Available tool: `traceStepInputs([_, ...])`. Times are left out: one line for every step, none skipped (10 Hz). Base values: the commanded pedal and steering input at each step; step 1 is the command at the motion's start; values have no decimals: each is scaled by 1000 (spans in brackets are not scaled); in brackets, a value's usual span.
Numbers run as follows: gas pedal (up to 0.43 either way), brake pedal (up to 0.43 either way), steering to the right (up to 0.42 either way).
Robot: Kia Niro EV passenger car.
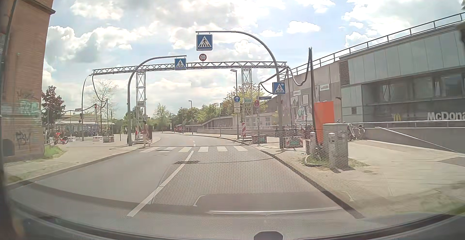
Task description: Follow the waypoints while adhering to traffic rules and regulations
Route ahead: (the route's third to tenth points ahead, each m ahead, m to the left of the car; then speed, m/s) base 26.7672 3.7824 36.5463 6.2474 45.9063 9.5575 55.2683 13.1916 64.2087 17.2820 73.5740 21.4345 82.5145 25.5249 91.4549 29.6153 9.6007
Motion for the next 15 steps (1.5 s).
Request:
traceStepInputs([157,18,-41])
traceStepInputs([240,18,-40])
traceStepInputs([331,18,-40])
traceStepInputs([358,18,-40])
traceStepInputs([358,18,-38])
traceStepInputs([358,18,-36])
traceStepInputs([358,18,-36])
traceStepInputs([358,18,-37])
traceStepInputs([358,18,-37])
traceStepInputs([358,18,-38])
traceStepInputs([358,18,-38])
traceStepInputs([350,18,-38])
traceStepInputs([350,18,-39])
traceStepInputs([350,18,-40])
traceStepInputs([350,18,-43])
